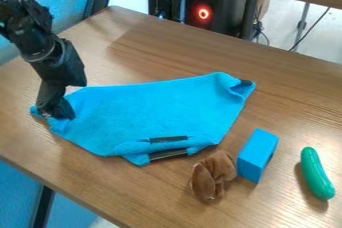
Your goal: Fold the cloth from bottom left to top right
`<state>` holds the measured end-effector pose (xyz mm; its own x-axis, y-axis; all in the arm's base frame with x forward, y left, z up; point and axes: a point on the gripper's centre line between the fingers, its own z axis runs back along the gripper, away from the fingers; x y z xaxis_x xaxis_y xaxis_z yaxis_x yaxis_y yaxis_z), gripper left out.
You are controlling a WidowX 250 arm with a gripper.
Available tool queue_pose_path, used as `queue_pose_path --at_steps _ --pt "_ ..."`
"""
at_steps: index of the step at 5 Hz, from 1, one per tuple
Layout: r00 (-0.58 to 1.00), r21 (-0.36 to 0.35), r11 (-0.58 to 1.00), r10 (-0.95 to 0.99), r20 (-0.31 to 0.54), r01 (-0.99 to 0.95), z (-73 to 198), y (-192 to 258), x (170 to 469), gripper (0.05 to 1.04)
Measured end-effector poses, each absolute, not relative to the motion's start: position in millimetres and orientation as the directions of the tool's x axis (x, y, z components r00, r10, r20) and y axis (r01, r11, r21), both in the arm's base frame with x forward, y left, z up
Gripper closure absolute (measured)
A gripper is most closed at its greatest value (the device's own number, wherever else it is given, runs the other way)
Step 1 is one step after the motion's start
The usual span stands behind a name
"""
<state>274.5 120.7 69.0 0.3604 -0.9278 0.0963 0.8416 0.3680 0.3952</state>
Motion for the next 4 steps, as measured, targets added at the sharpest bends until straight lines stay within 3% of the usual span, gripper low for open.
queue_pose_path --at_steps 2,4 --pt "0.354 0.295 0.373 -0.928 0.119 0.879 91 132 270 0.083" --pt "0.379 0.253 0.378 -0.924 0.047 0.891 92 141 262 0.083"
